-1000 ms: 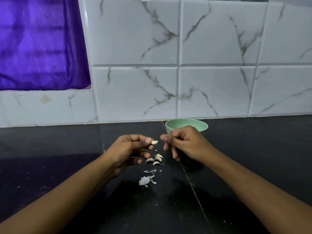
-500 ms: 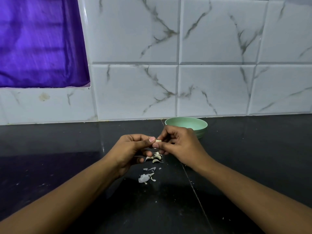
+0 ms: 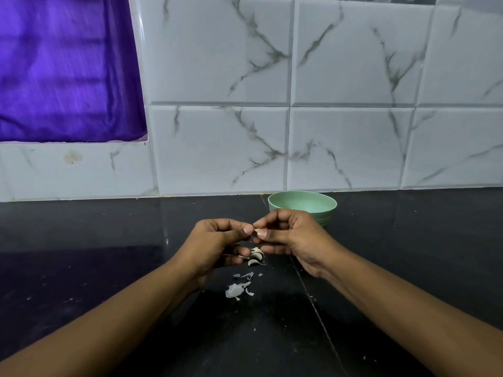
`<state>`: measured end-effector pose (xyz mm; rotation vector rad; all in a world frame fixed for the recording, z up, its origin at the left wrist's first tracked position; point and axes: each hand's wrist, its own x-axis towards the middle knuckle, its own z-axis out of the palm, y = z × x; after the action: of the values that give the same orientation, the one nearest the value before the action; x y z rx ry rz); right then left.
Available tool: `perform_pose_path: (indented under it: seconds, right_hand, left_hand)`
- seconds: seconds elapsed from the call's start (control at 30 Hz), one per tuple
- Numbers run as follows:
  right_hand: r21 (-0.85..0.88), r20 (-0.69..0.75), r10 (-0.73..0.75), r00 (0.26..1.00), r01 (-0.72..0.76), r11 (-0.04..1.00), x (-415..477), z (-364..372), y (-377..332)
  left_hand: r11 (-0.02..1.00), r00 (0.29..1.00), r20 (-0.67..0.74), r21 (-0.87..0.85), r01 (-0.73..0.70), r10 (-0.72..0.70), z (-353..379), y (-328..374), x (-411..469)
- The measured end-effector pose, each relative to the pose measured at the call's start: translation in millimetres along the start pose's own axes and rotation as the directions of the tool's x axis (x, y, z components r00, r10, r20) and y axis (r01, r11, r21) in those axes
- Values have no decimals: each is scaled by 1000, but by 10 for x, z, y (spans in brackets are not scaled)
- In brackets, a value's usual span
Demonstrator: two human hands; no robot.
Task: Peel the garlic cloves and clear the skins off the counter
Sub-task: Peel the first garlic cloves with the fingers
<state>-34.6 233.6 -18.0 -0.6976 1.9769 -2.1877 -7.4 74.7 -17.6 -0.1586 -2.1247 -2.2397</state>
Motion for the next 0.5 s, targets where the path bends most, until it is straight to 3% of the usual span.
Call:
perform_pose_path:
  seconds: [0.13, 0.27, 0.5]
  right_hand:
    - [-40, -28, -24, 999, 23, 999, 8, -11, -22]
    - [-87, -56, -24, 998, 20, 996, 8, 13, -13]
    - [-142, -62, -46, 997, 37, 989, 1, 33, -9]
  left_hand:
    - [1000, 999, -47, -27, -6, 5, -22, 24, -6]
    - [997, 999, -50, 74, 5, -1, -52, 23, -13]
    - [977, 989, 8, 159, -144, 144, -13, 14, -39]
